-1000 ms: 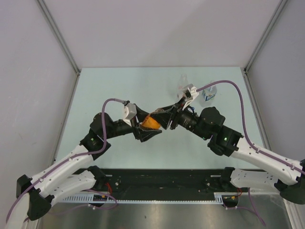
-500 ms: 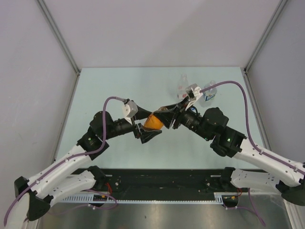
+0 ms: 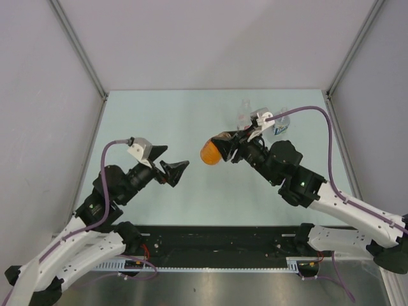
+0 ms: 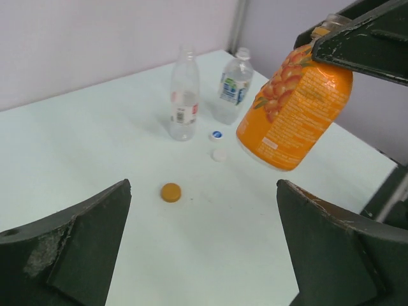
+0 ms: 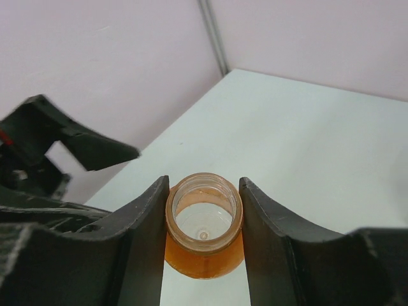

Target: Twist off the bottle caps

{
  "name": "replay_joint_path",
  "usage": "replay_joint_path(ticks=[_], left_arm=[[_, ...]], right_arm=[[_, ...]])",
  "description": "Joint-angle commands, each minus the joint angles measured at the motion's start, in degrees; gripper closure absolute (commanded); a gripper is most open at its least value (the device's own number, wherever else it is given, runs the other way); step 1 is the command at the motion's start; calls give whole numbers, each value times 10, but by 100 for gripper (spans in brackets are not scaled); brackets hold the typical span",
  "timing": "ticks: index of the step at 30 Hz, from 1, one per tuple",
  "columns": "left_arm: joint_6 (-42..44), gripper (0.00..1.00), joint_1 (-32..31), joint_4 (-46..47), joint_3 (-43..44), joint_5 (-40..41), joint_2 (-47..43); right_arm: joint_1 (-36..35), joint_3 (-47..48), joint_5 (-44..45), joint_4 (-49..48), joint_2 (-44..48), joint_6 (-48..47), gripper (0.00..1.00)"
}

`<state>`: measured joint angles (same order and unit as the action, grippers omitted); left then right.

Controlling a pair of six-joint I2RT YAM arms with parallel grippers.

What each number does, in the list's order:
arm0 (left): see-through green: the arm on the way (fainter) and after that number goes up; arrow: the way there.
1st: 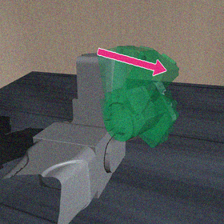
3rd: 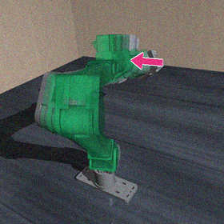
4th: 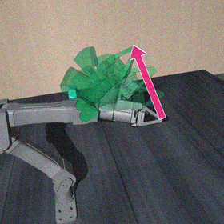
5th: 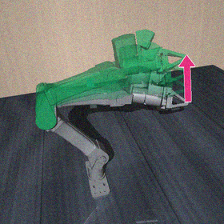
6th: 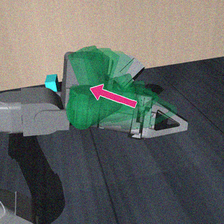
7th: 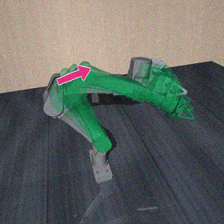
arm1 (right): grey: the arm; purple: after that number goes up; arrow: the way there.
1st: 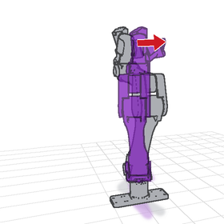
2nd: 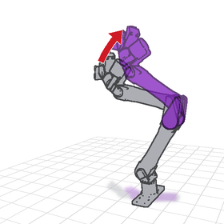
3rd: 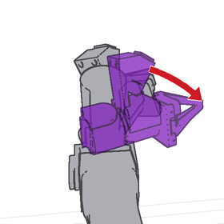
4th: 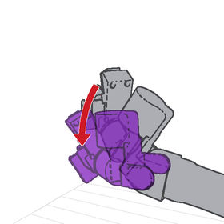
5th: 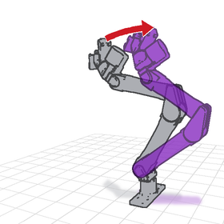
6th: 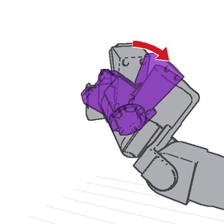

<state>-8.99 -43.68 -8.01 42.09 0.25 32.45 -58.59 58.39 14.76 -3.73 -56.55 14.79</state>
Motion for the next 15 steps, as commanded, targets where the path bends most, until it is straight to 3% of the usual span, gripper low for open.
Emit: replay_joint_path(ticks=[1,7,10,15], left_arm=[[7,0,2,-91,17,127,-35],[8,0,2,-156,27,172,-76],[7,0,2,-194,32,207,-92],[-5,0,2,-204,14,202,-136]], right_arm=[[15,25,61,-35,-46,-46,100],[47,26,124,-84,-157,-71,100],[53,17,155,-165,-209,-108,100],[43,7,191,-398,-350,-214,100]])
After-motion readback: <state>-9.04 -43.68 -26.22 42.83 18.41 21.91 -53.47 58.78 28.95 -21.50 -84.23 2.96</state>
